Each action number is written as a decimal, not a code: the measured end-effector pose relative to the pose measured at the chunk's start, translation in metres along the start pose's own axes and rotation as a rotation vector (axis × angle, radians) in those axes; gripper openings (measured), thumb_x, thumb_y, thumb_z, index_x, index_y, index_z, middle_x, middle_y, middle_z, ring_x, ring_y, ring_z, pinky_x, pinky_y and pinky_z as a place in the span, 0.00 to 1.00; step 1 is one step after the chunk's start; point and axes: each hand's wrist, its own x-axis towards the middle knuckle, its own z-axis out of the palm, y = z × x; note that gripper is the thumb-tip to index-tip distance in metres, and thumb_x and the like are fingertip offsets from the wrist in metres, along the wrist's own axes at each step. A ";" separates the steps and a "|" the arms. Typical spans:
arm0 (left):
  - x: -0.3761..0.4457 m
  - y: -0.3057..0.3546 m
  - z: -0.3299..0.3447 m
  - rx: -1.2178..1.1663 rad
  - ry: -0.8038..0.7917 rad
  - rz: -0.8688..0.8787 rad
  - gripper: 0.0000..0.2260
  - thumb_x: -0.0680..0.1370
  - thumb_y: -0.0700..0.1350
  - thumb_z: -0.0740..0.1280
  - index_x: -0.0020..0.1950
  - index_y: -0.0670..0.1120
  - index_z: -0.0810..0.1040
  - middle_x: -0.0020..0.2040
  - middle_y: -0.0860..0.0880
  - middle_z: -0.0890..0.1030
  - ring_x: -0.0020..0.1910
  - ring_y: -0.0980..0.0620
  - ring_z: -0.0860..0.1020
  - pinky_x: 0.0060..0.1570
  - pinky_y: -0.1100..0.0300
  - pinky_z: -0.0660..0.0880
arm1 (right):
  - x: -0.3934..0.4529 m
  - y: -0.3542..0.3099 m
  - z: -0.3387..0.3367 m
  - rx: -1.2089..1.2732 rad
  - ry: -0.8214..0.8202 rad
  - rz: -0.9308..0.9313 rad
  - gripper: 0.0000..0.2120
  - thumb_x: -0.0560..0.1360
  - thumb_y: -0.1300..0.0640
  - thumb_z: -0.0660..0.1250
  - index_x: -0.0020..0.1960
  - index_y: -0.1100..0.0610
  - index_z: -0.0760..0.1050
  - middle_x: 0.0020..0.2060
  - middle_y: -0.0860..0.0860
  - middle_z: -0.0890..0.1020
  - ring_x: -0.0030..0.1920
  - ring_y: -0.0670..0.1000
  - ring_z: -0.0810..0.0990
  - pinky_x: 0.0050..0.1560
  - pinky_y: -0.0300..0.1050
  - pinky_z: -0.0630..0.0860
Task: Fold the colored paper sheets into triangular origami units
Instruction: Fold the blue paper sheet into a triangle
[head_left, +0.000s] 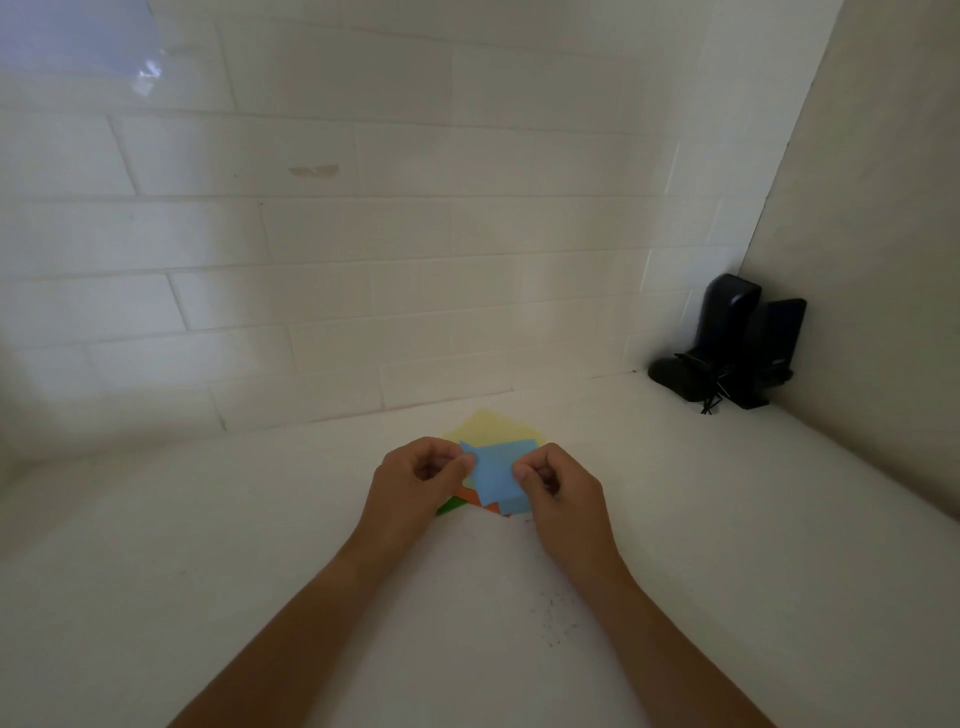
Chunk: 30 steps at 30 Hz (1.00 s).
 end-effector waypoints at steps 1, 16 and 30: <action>-0.001 0.000 0.001 0.003 -0.017 -0.005 0.02 0.79 0.43 0.74 0.47 0.45 0.85 0.40 0.48 0.87 0.39 0.53 0.86 0.38 0.66 0.75 | 0.000 -0.001 -0.001 0.002 -0.003 0.007 0.08 0.79 0.63 0.69 0.41 0.58 0.76 0.35 0.48 0.79 0.35 0.41 0.74 0.36 0.32 0.70; -0.007 0.002 0.005 0.143 -0.222 0.079 0.06 0.79 0.45 0.74 0.41 0.48 0.87 0.30 0.58 0.79 0.30 0.63 0.71 0.34 0.70 0.67 | -0.004 -0.011 0.001 0.005 -0.125 -0.192 0.07 0.77 0.65 0.71 0.44 0.54 0.81 0.40 0.45 0.82 0.43 0.49 0.81 0.47 0.41 0.78; -0.005 -0.001 0.006 0.278 -0.168 0.124 0.06 0.78 0.44 0.73 0.42 0.52 0.85 0.38 0.56 0.85 0.35 0.63 0.78 0.39 0.70 0.72 | -0.002 -0.006 0.000 -0.029 -0.066 -0.140 0.07 0.79 0.63 0.69 0.45 0.53 0.78 0.39 0.43 0.81 0.42 0.45 0.80 0.44 0.32 0.73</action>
